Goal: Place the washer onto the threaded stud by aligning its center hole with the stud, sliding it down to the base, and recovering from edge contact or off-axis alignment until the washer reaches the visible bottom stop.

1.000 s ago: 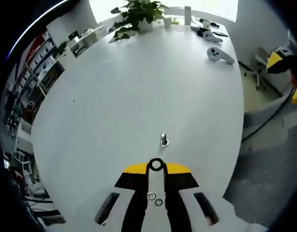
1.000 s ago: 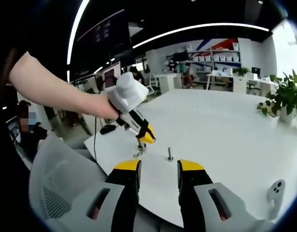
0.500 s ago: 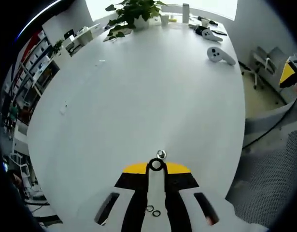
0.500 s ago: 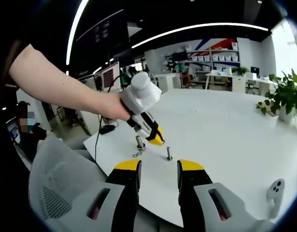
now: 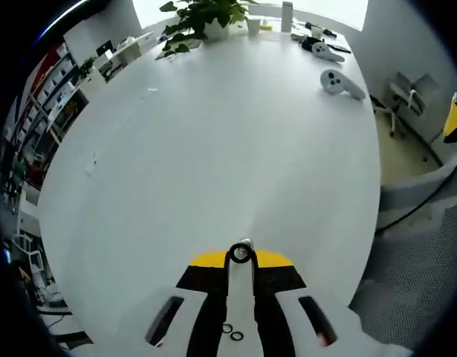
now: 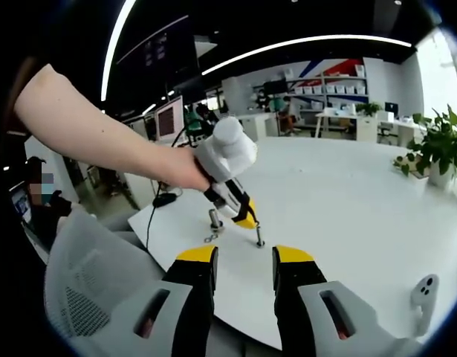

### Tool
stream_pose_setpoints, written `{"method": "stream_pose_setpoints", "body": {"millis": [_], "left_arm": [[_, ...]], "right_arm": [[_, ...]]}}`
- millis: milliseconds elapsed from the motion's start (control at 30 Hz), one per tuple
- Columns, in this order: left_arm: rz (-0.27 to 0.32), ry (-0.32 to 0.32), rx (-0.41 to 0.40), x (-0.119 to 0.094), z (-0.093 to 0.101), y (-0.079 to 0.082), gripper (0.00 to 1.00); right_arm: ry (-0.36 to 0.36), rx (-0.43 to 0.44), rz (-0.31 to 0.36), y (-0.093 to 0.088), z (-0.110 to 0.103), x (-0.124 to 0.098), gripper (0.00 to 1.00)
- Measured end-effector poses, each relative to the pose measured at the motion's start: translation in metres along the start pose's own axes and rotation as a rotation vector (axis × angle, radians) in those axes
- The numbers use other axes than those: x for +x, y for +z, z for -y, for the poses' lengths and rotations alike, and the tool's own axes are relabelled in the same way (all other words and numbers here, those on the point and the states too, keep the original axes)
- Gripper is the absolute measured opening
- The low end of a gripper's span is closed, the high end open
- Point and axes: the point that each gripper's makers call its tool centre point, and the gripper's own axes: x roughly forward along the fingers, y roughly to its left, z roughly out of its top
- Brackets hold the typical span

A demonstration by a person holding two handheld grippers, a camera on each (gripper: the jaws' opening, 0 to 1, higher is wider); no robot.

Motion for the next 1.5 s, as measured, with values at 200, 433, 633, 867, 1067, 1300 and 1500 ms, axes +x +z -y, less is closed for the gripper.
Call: {"method": "stream_pose_setpoints", "body": {"millis": [200, 433, 633, 867, 1067, 1300, 1500], "left_arm": [[-0.009, -0.003, 0.004, 0.005, 0.001, 0.001, 0.09], [-0.023, -0.001, 0.014, 0.009, 0.002, 0.001, 0.09], [-0.03, -0.002, 0.019, 0.01, 0.003, 0.0, 0.09], [-0.025, -0.008, 0.014, 0.01, 0.004, 0.0, 0.11], [0.009, 0.005, -0.01, 0.006, 0.004, 0.006, 0.13], [0.064, 0.029, -0.078, -0.008, 0.002, 0.002, 0.13], [0.09, 0.051, -0.157, -0.019, -0.003, -0.017, 0.13]], "right_arm": [[-0.003, 0.005, 0.001, -0.001, 0.002, 0.0, 0.31], [-0.007, 0.006, 0.002, 0.0, 0.002, -0.001, 0.31], [-0.005, 0.002, -0.001, -0.001, 0.002, -0.001, 0.31], [-0.007, 0.004, 0.0, -0.001, 0.003, -0.001, 0.31], [-0.005, -0.001, -0.004, -0.001, 0.002, 0.0, 0.31], [-0.002, -0.005, -0.013, -0.002, 0.001, 0.0, 0.31], [0.0, -0.008, -0.014, -0.002, 0.001, 0.001, 0.31]]}}
